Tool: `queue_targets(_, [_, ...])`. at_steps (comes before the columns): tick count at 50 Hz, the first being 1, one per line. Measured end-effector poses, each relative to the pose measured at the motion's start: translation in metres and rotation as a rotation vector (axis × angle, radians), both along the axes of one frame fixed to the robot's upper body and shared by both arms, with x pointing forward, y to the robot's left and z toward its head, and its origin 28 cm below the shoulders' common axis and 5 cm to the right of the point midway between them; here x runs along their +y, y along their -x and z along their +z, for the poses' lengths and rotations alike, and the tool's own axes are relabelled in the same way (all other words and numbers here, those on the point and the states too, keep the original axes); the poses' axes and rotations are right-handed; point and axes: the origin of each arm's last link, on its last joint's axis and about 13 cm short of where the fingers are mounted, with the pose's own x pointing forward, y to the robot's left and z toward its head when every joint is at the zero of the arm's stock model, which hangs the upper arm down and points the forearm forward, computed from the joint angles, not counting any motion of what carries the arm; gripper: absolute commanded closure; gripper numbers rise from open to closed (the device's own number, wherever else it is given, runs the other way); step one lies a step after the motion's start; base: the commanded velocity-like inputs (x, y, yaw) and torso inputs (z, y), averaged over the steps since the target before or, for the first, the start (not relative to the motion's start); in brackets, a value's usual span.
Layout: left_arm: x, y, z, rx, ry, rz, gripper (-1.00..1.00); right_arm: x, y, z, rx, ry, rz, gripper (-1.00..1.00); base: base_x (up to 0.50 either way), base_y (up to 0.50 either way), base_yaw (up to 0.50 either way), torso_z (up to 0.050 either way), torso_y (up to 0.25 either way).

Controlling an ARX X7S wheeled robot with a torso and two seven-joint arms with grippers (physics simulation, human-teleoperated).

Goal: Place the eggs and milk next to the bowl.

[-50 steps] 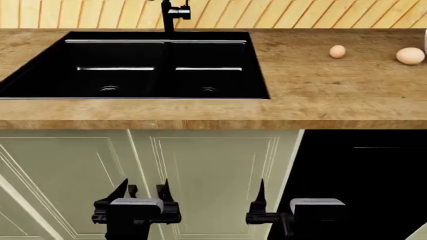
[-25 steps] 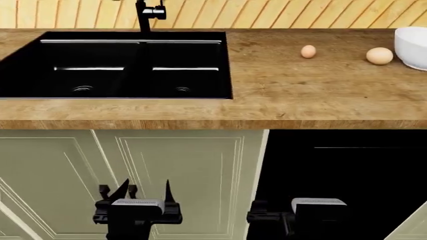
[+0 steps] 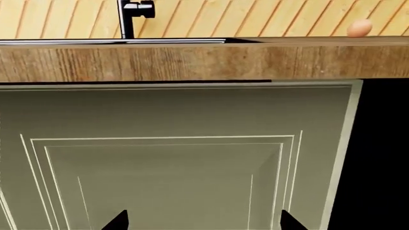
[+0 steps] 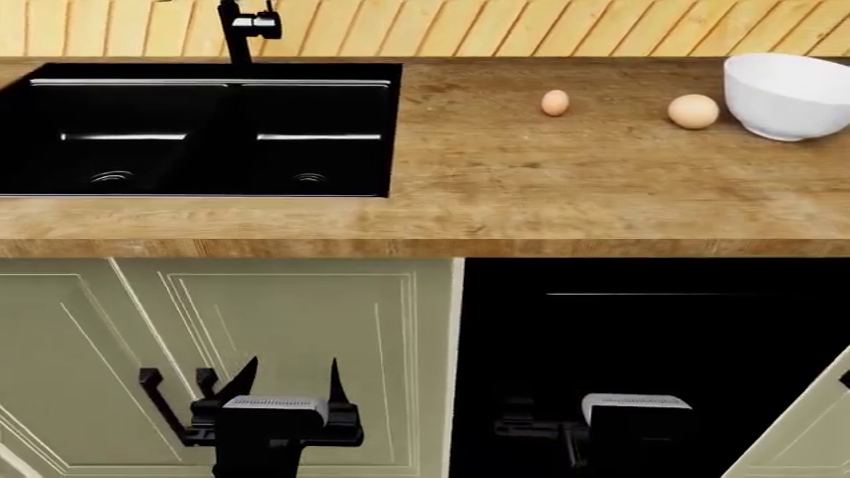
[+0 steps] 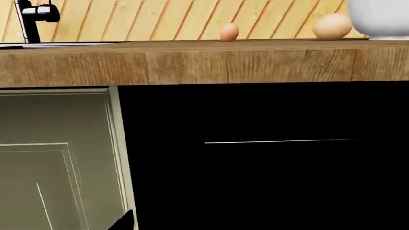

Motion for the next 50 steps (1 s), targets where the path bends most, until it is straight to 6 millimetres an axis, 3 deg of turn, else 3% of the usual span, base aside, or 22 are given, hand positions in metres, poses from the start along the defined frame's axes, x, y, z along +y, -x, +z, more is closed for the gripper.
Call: queue_targets(50, [-0.0005,-0.0007,-0.0003,0.007,0.009,0.000,-1.00,-0.0001,0.0000,0.0001,-0.002,0.000,-0.013,-1.00,0.00,-0.32,0.00,0.000,0.000])
